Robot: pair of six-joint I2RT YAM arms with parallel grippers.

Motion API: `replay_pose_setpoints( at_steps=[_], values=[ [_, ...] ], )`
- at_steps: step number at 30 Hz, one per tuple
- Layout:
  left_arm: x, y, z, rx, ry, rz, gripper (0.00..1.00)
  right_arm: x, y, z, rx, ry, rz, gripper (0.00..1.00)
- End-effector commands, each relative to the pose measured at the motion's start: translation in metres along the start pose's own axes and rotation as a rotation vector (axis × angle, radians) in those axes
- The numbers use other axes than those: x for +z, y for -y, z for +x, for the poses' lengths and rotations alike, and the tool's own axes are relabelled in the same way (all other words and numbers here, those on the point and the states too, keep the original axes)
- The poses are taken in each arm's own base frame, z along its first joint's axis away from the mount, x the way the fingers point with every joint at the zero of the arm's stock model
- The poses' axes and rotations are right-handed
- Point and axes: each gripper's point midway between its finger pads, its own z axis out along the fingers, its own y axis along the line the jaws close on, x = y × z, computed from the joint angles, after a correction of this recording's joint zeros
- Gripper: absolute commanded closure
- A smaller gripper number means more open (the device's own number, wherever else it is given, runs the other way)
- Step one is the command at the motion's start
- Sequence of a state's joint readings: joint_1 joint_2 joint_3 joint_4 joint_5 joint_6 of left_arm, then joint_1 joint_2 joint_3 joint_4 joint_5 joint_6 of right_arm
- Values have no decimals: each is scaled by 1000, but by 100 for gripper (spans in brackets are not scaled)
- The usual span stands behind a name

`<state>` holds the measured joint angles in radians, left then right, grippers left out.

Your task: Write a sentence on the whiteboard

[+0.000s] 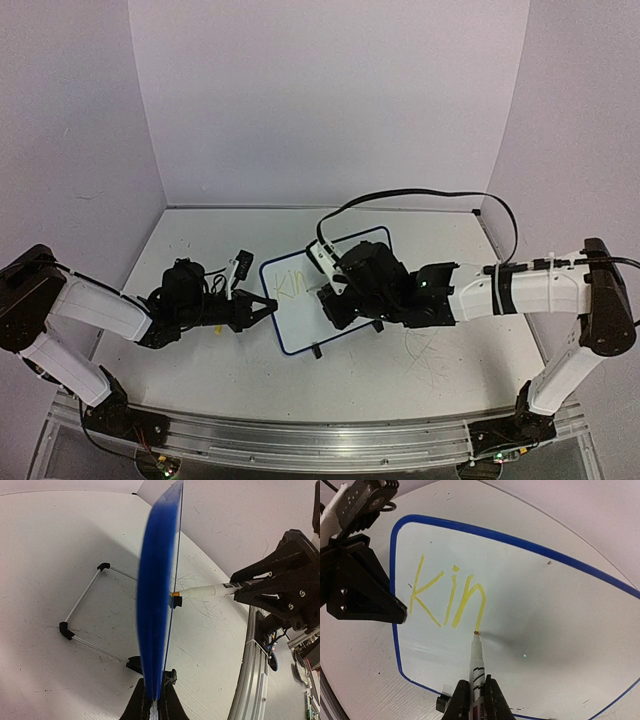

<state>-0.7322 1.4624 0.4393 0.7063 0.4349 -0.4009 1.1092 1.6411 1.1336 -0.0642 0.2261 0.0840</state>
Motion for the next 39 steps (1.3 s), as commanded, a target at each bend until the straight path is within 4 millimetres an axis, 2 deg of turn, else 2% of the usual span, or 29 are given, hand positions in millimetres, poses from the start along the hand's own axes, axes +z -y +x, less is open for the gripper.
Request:
replay_pose_setpoints(
  at_steps=[1, 4, 9, 11, 16, 39],
  values=[
    [-1, 2, -5, 15, 3, -8, 100, -5, 5, 3, 14, -9, 13, 100],
    [0, 2, -5, 13, 2, -8, 100, -7, 5, -6, 15, 10, 13, 100],
    [0, 2, -5, 12, 2, -8, 100, -29, 12, -43, 45, 121, 16, 100],
    [0, 2, -5, 12, 3, -8, 100, -34, 16, -50, 51, 144, 18, 100],
    [-1, 2, -6, 15, 4, -9, 100, -31, 32, -45, 66, 133, 52, 100],
    [0, 2, -6, 17, 4, -7, 100, -15, 30, -38, 62, 103, 58, 100]
  ],
)
